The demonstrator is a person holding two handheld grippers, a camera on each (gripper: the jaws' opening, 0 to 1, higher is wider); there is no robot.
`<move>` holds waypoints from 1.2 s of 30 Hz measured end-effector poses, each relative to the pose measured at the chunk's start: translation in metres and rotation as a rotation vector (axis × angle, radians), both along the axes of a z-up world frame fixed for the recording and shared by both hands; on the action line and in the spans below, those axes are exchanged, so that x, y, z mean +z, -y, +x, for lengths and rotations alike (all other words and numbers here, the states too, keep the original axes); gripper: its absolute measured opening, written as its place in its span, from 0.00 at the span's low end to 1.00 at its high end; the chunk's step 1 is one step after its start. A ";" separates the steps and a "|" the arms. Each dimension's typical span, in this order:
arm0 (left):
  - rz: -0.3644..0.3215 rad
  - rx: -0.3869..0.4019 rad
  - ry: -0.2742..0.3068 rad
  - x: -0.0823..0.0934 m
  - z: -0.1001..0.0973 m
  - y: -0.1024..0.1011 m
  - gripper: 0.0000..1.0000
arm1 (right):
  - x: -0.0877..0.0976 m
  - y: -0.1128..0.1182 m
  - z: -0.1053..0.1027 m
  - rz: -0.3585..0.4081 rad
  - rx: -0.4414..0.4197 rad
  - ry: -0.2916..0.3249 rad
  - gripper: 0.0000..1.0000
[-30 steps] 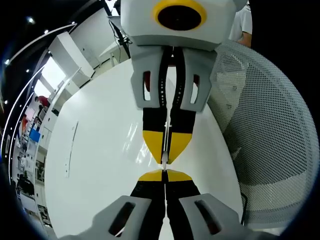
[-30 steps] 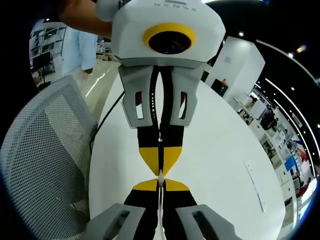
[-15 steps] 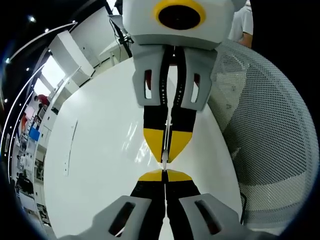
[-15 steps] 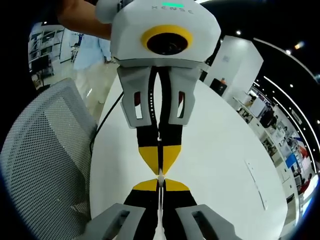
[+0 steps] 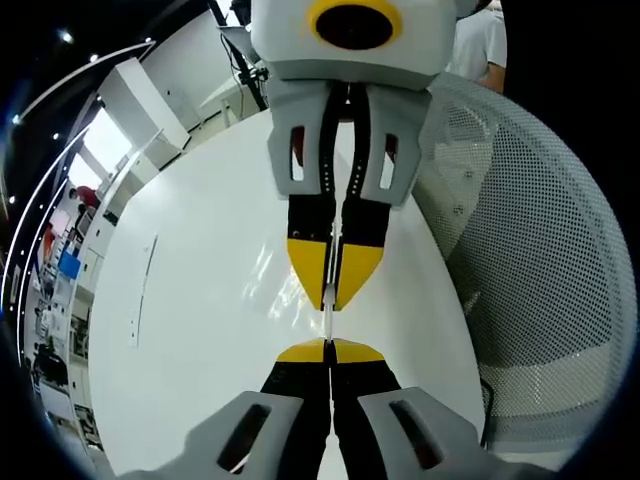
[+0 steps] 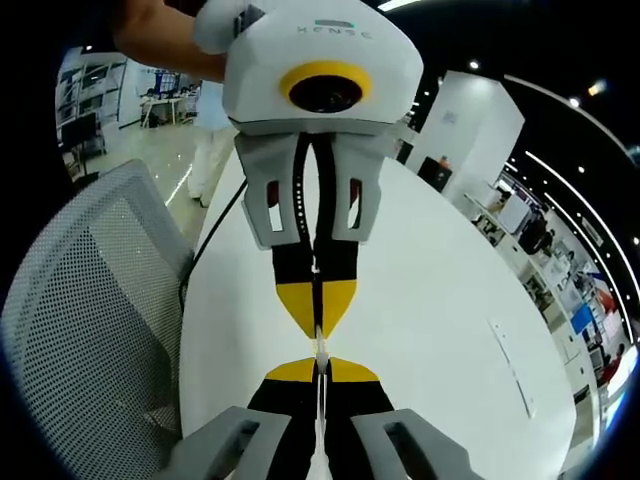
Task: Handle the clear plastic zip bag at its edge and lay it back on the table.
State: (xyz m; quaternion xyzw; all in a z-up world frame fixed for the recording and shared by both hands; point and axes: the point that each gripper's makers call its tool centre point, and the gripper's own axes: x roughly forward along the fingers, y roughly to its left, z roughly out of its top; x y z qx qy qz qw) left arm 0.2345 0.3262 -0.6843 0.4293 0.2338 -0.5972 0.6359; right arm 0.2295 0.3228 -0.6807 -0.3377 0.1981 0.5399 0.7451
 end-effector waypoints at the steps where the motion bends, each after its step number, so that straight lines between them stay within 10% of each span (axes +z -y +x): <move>1: 0.000 0.000 0.000 0.000 0.000 0.000 0.00 | 0.000 0.000 0.000 0.001 -0.001 -0.001 0.00; 36: -0.002 -0.001 -0.006 -0.001 0.002 -0.004 0.00 | 0.002 0.006 -0.002 0.014 -0.019 -0.012 0.00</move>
